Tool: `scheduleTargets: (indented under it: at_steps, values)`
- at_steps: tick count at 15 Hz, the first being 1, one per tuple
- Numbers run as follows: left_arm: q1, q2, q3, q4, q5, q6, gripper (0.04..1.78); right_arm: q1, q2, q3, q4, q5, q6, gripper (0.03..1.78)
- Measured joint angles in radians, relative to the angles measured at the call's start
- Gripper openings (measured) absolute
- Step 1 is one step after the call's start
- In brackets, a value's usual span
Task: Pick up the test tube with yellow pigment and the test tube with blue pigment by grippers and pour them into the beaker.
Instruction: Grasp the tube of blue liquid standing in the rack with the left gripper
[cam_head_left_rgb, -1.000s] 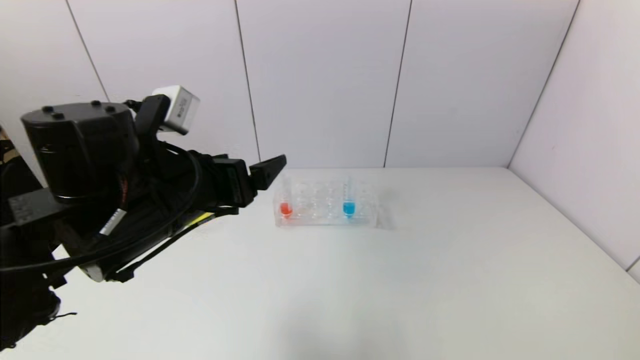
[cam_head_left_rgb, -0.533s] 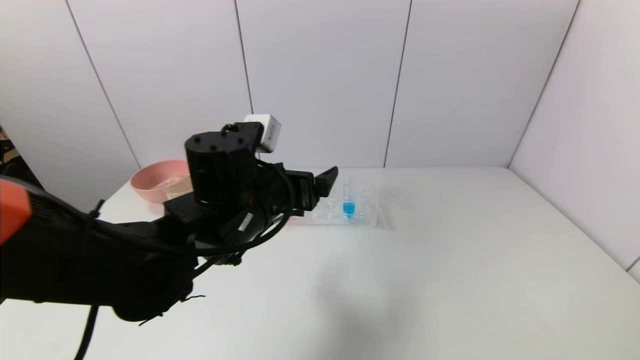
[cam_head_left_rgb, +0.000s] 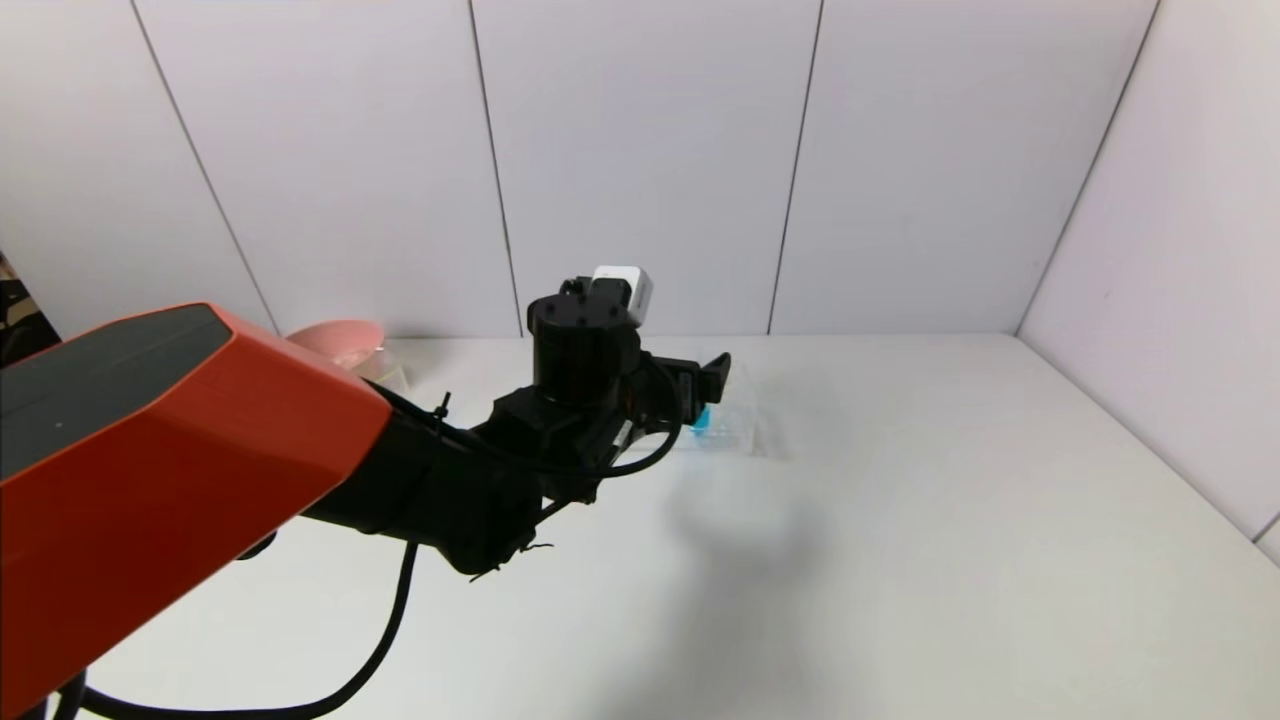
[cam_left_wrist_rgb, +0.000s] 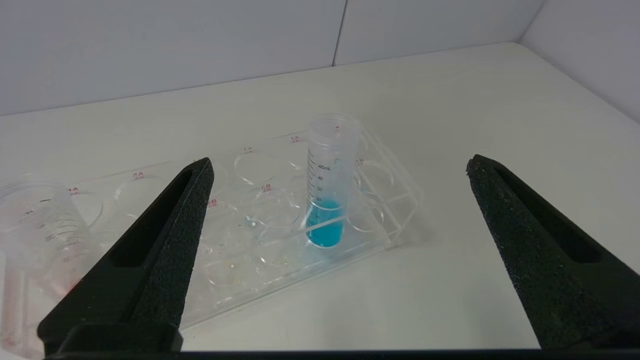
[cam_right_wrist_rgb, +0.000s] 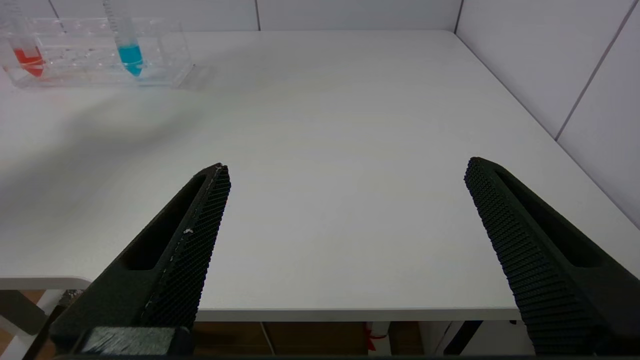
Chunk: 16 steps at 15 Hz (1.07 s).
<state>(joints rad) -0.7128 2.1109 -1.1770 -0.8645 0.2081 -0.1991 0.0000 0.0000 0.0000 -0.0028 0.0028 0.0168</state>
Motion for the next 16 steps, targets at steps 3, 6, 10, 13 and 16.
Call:
scheduleTargets:
  at_steps: [3, 6, 10, 13, 16]
  values:
    - [0.002, 0.079, -0.069, 0.001, 0.0, 0.001, 1.76, 0.0, 0.0, 0.0, 0.0, 0.0, 0.0, 1.71]
    - [0.011, 0.143, -0.117, 0.004, 0.0, 0.002, 1.76, 0.0, 0.0, 0.0, 0.0, 0.0, 0.0, 1.71]
    - [0.039, 0.214, -0.243, 0.073, 0.001, 0.011, 1.76, 0.0, 0.0, 0.0, 0.0, 0.0, 0.0, 1.71]
    - [0.056, 0.265, -0.344, 0.137, 0.001, 0.016, 1.76, 0.0, 0.0, 0.0, 0.0, 0.0, 0.0, 1.71]
    - [0.062, 0.296, -0.381, 0.15, 0.0, 0.019, 1.76, 0.0, 0.0, 0.0, 0.0, 0.0, 0.0, 1.71]
